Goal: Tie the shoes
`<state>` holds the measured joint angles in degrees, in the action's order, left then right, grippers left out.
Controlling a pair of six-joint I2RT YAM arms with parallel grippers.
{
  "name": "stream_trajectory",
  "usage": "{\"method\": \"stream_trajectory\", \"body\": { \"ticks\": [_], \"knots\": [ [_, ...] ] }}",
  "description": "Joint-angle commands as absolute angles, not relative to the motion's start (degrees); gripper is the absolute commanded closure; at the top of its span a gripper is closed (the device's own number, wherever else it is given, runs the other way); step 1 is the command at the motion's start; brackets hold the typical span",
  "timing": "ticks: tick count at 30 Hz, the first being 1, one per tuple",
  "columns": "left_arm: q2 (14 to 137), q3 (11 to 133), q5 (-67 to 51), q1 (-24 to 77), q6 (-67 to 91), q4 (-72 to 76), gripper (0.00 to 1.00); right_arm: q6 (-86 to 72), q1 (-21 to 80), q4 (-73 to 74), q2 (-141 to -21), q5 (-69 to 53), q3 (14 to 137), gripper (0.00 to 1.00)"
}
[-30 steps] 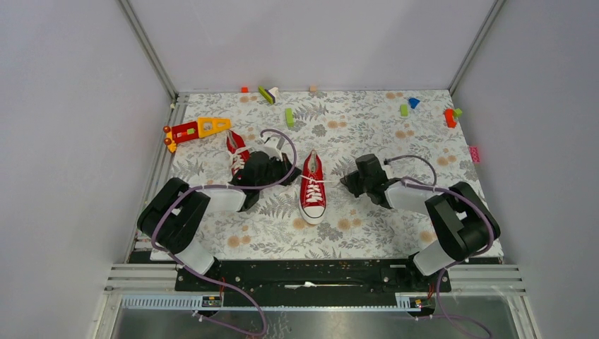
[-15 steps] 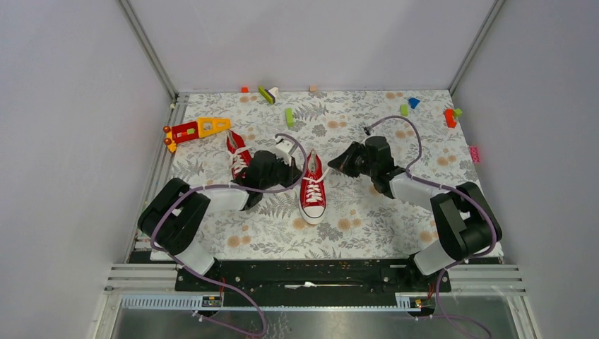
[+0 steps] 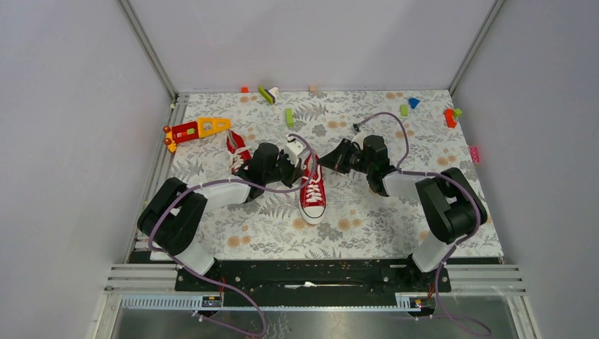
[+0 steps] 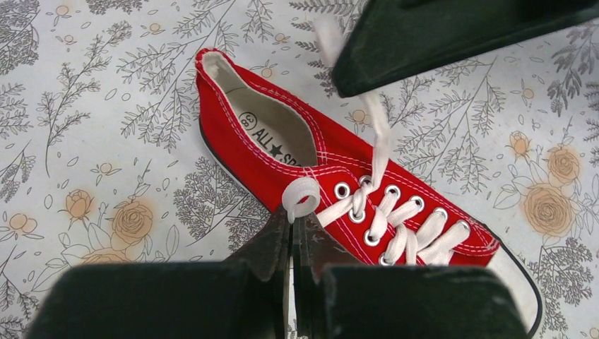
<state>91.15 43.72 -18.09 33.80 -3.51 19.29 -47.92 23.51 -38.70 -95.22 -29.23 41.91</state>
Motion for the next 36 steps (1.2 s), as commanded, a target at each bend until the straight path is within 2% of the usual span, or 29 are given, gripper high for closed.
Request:
{"method": "stream_trajectory", "body": {
  "ticks": [1, 8, 23, 36],
  "knots": [
    [90.0, 45.2, -21.7, 34.1, -6.7, 21.1, 1.00, -54.3, 22.2, -54.5, -99.7, -34.3, 41.2, 0.84],
    [89.9, 45.7, -23.4, 34.2, -5.4, 20.8, 1.00, -55.6, 21.6, -57.3, -101.5, -34.9, 39.7, 0.76],
    [94.0, 55.5, -21.4, 35.9, -11.7, 7.9, 1.00, -57.3, 21.6, -60.0, -102.5, -38.2, 40.0, 0.59],
    [97.2, 59.8, -20.7, 37.1, -12.2, 4.2, 1.00, -58.8, 21.6, -61.6, -104.1, -38.9, 40.5, 0.54]
  ]
}}
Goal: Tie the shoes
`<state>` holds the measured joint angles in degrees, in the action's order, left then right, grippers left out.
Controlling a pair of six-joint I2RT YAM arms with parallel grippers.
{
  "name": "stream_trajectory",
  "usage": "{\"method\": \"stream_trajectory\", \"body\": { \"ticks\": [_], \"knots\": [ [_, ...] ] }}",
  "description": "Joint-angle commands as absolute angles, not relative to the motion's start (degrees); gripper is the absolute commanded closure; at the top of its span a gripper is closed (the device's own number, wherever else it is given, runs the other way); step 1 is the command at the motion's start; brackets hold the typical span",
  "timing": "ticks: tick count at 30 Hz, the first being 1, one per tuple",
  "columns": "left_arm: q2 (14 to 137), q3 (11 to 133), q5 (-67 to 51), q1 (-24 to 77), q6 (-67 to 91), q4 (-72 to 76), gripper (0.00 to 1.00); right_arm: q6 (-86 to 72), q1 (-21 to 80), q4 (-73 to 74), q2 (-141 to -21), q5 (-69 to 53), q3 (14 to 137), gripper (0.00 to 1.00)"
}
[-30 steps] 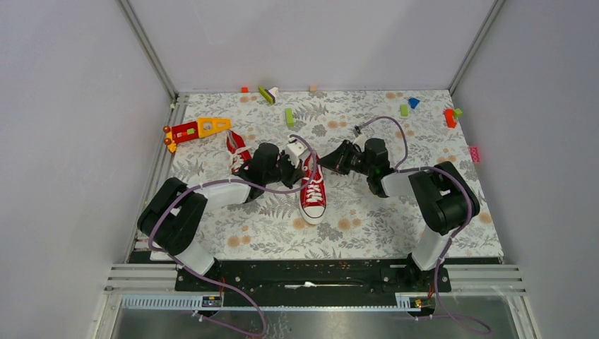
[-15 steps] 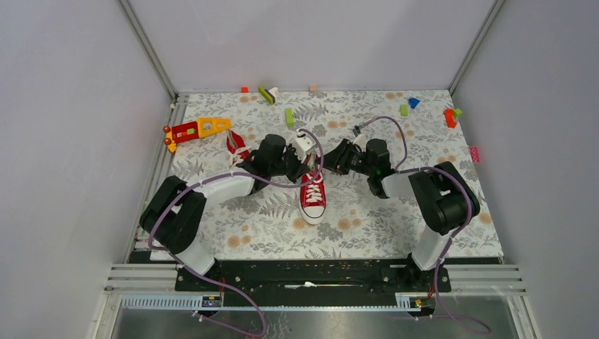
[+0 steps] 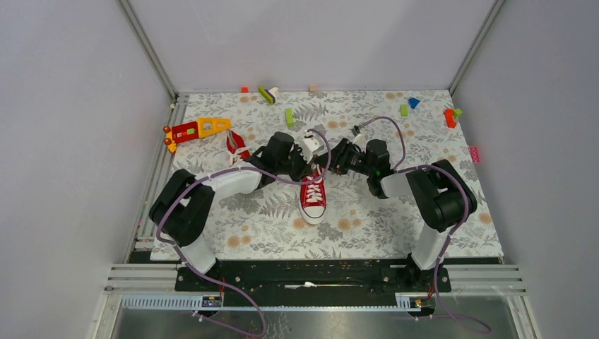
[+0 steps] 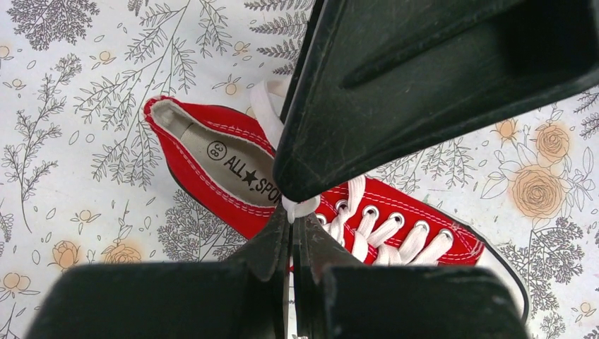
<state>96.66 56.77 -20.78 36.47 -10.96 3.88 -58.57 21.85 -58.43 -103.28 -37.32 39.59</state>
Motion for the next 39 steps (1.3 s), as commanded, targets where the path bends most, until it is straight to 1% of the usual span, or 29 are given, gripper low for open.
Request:
{"method": "stream_trajectory", "body": {
  "ticks": [1, 10, 20, 27, 30, 31, 35, 37, 39],
  "knots": [
    [97.4, 60.0, -20.7, 37.2, -12.3, 4.1, 1.00, -58.8, 21.6, -61.6, -104.2, -39.0, 40.6, 0.54],
    [98.8, 61.8, -20.8, 37.8, -12.4, 3.1, 1.00, -59.1, 21.7, -61.6, -105.3, -39.2, 40.9, 0.58],
    [99.6, 63.7, -19.7, 38.0, -12.0, 1.7, 1.00, -58.5, 21.7, -60.4, -105.4, -38.8, 40.7, 0.59],
    [99.9, 64.7, -19.6, 38.0, -11.0, 1.4, 1.00, -57.9, 21.7, -59.1, -105.1, -38.3, 40.6, 0.66],
    [99.9, 64.8, -19.4, 37.9, -10.6, 1.4, 1.00, -57.8, 21.7, -58.6, -105.1, -38.1, 40.7, 0.73],
    [99.8, 64.7, -19.1, 38.0, -10.6, 1.5, 0.97, -57.8, 21.7, -58.5, -105.1, -38.0, 40.6, 0.76],
    [98.2, 62.3, -17.7, 37.9, -10.7, 3.4, 0.82, -57.7, 21.7, -57.8, -104.9, -37.8, 40.7, 0.85],
    [97.0, 60.5, -16.7, 37.9, -10.7, 5.0, 0.77, -57.4, 21.7, -57.5, -104.8, -37.5, 40.7, 0.92],
    [95.9, 58.8, -16.4, 37.9, -10.8, 6.4, 0.73, -57.4, 21.7, -57.6, -104.8, -37.7, 40.8, 0.96]
  ]
}}
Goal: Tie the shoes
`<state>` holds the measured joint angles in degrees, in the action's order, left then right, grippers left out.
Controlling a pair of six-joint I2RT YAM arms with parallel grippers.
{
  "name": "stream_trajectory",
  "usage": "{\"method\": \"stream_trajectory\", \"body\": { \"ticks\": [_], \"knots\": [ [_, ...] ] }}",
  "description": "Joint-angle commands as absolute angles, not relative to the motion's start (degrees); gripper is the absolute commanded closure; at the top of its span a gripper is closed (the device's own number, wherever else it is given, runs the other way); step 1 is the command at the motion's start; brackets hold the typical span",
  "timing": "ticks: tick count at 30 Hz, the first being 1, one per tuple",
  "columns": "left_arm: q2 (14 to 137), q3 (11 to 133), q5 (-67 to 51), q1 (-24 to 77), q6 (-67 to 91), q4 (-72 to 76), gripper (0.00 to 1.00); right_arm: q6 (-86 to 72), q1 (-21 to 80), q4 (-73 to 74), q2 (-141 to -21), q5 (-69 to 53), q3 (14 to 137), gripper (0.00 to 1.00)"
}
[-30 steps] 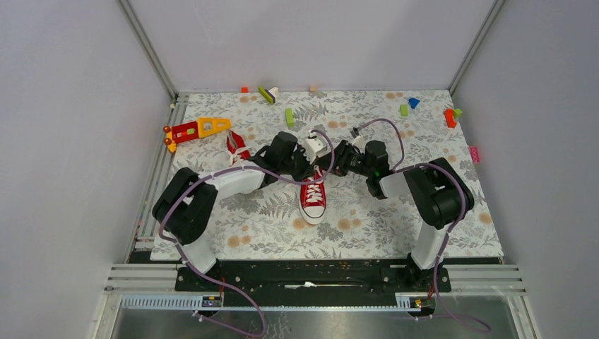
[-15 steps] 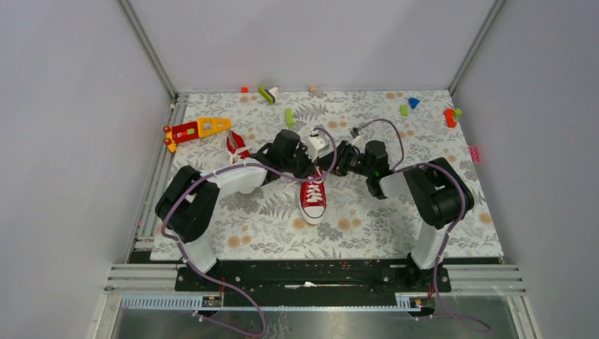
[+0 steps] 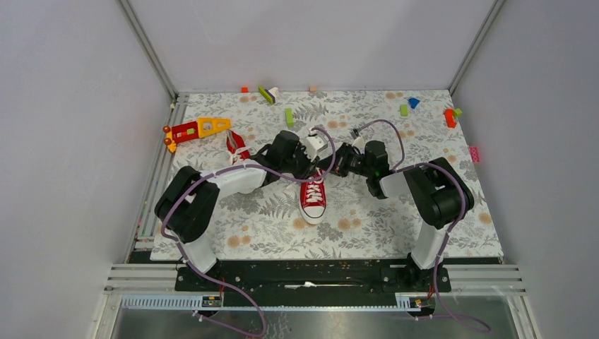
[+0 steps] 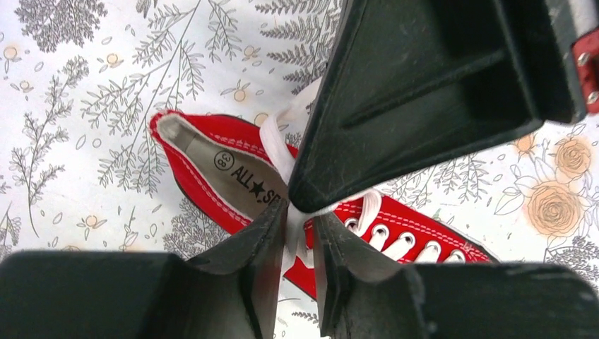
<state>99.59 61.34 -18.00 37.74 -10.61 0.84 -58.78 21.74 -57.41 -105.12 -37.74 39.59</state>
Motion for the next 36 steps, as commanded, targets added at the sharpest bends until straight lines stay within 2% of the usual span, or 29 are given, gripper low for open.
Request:
{"method": "stream_trajectory", "body": {
  "ticks": [1, 8, 14, 16, 19, 20, 23, 26, 29, 36],
  "knots": [
    [95.4, 58.1, -16.3, 37.9, -10.8, 6.9, 0.71, -57.5, 21.7, -57.7, -104.7, -37.7, 40.7, 0.98],
    [94.6, 55.7, -19.0, 36.2, -9.2, 8.8, 0.62, -57.6, 21.7, -58.0, -104.7, -38.1, 40.8, 1.00],
    [94.8, 55.6, -22.4, 35.2, -9.7, 9.9, 0.60, -57.7, 21.7, -58.4, -104.7, -38.4, 40.8, 1.00],
    [95.3, 56.2, -23.1, 34.8, -9.7, 9.5, 0.67, -57.7, 21.7, -58.6, -104.8, -38.5, 40.8, 1.00],
    [95.9, 57.2, -24.4, 34.3, -10.0, 8.5, 0.91, -57.8, 21.7, -58.6, -104.9, -38.7, 40.8, 0.97],
    [96.0, 57.6, -24.7, 34.3, -10.4, 8.0, 0.95, -57.8, 21.7, -58.7, -104.9, -38.7, 40.8, 0.96],
    [95.8, 57.6, -25.9, 34.2, -10.7, 8.2, 1.00, -57.8, 21.7, -58.7, -105.0, -38.5, 40.9, 0.86],
    [95.6, 57.5, -26.7, 34.3, -11.0, 7.9, 1.00, -57.8, 21.7, -58.7, -105.1, -38.4, 40.9, 0.74],
    [95.6, 57.8, -27.0, 34.4, -11.0, 7.2, 1.00, -57.7, 21.7, -58.4, -105.4, -38.4, 41.2, 0.66],
    [96.1, 58.3, -26.8, 34.8, -10.8, 7.0, 1.00, -58.2, 21.8, -58.8, -106.2, -38.5, 41.4, 0.61]
  ]
}}
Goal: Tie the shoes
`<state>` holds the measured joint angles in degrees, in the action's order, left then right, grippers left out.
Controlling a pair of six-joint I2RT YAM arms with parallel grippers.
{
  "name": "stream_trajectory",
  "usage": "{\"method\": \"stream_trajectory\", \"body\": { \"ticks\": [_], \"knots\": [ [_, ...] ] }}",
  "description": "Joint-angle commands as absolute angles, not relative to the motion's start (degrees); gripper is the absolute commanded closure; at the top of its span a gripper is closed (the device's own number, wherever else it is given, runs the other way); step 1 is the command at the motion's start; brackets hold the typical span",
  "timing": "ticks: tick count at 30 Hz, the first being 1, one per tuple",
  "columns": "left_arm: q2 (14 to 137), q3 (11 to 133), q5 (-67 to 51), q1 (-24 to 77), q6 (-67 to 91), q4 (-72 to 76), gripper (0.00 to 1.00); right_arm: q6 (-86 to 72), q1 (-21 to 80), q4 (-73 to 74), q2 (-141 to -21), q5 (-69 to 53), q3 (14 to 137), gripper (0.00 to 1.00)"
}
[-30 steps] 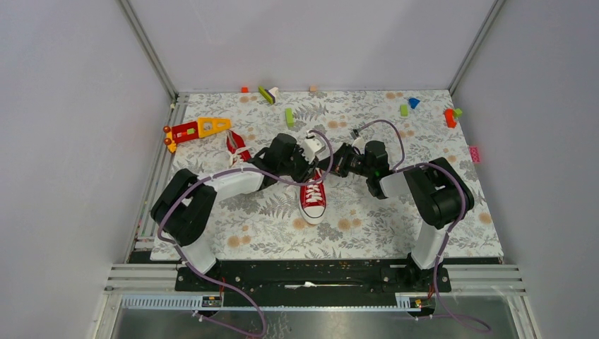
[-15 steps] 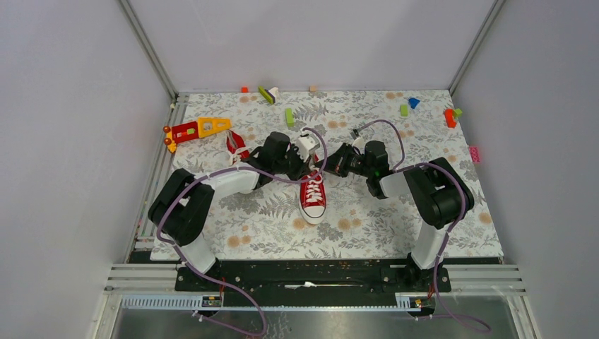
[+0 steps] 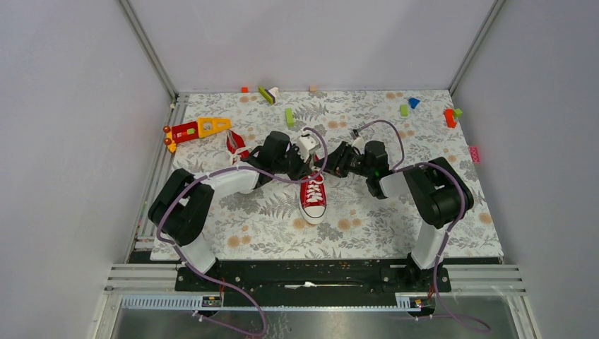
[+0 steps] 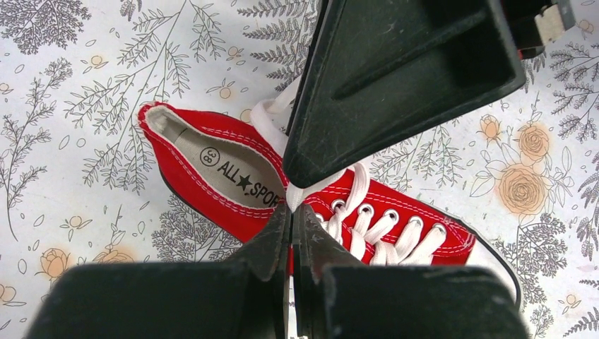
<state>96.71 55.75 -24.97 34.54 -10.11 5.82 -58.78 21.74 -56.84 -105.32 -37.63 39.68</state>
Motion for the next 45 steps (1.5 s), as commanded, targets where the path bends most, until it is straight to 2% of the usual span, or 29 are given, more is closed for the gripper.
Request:
{"method": "stream_trajectory", "body": {
  "ticks": [1, 11, 14, 23, 24, 29, 34, 35, 37, 38, 39, 41, 42, 44, 45],
  "knots": [
    [96.2, 58.5, -26.9, 34.9, -10.8, 6.8, 1.00, -58.2, 21.8, -58.7, -106.2, -38.5, 41.5, 0.61],
    [97.5, 60.9, -26.0, 35.4, -10.9, 4.2, 1.00, -58.3, 22.2, -59.0, -106.0, -38.4, 41.7, 0.60],
    [97.7, 61.1, -25.8, 35.4, -11.0, 3.8, 1.00, -58.2, 22.2, -58.9, -105.8, -38.4, 41.7, 0.63],
    [97.1, 60.8, -24.2, 35.4, -11.1, 3.6, 0.99, -58.0, 22.2, -58.5, -105.6, -38.5, 41.8, 0.96],
    [96.9, 60.3, -24.0, 35.4, -11.0, 3.9, 0.96, -57.9, 22.2, -58.4, -105.6, -38.6, 41.9, 0.99],
    [93.0, 56.6, -21.5, 35.4, -9.6, 6.8, 0.72, -57.3, 22.3, -58.1, -105.4, -38.9, 42.0, 1.00],
    [83.4, 47.7, -16.9, 35.4, -5.1, 14.7, 0.59, -56.0, 22.3, -57.3, -105.1, -39.3, 42.2, 1.00],
    [81.2, 45.9, -15.7, 35.4, -4.1, 17.3, 0.53, -55.7, 22.3, -56.9, -104.9, -39.4, 42.3, 1.00],
    [77.6, 42.5, -12.7, 35.3, -1.1, 21.7, 0.25, -55.0, 22.5, -56.3, -104.6, -39.4, 42.3, 1.00],
    [76.2, 41.6, -9.6, 35.1, 1.8, 23.2, 0.06, -54.5, 22.6, -56.1, -104.5, -39.3, 42.3, 1.00],
    [75.2, 41.0, -4.8, 34.9, 6.3, 23.7, 0.02, -54.1, 22.8, -55.9, -104.3, -39.3, 42.3, 1.00],
    [73.7, 42.3, 2.4, 31.9, 19.3, 19.7, 0.01, -53.3, 23.1, -55.3, -104.0, -39.1, 42.4, 1.00],
    [73.9, 43.6, 1.3, 29.5, 24.2, 17.6, 0.01, -52.9, 23.2, -54.8, -103.8, -39.0, 42.4, 1.00],
    [76.2, 46.9, -10.7, 25.2, 28.9, 16.1, 0.01, -52.3, 23.4, -54.1, -103.5, -38.8, 42.5, 1.00],
    [78.2, 48.8, -14.5, 24.1, 30.4, 15.9, 0.04, -52.0, 23.4, -53.8, -103.3, -38.7, 42.5, 1.00]
  ]
}}
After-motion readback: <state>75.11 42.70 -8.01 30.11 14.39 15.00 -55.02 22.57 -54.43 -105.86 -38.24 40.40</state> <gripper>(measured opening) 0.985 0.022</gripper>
